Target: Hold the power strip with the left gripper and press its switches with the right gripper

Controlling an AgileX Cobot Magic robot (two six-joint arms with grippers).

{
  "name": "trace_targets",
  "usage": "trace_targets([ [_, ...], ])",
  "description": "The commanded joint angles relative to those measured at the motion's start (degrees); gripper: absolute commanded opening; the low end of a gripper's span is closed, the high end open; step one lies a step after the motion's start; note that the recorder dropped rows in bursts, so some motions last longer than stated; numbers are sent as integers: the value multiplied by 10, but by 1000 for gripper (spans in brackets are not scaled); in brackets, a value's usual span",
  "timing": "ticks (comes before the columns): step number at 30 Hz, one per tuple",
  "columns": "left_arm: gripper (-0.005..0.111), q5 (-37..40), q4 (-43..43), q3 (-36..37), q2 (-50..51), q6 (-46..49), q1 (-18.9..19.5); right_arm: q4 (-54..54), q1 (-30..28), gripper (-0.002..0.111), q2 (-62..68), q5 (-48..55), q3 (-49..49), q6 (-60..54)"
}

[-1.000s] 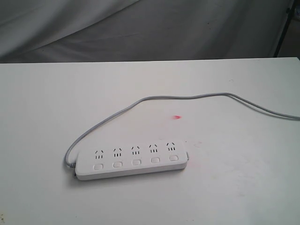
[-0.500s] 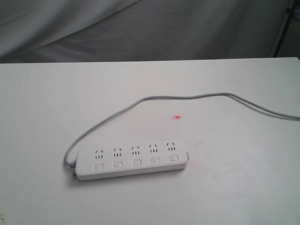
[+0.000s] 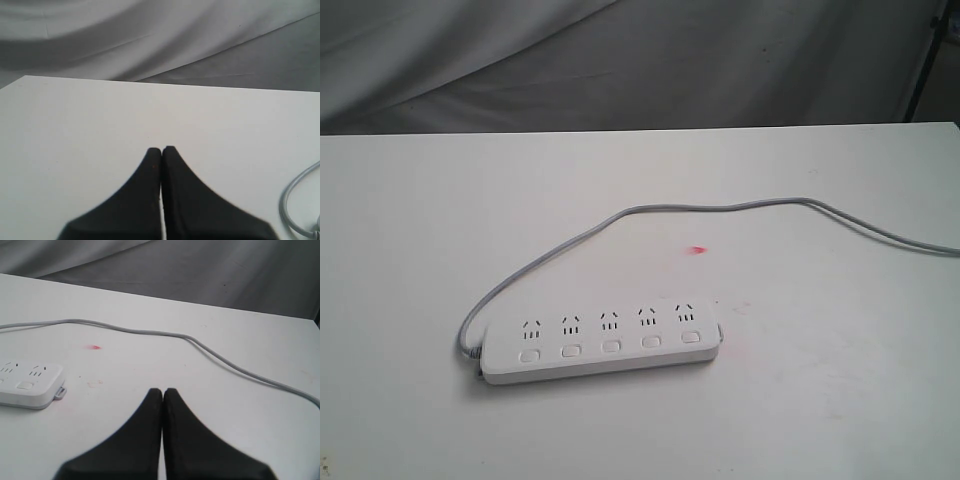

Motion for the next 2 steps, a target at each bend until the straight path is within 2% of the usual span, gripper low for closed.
trace_targets([
  [1,1,-4,-7,2,-2,-7,1,2,-1,0,-4,-2,2,1],
  [2,1,-4,-7,2,-2,-7,1,2,-1,0,-4,-2,2,1],
])
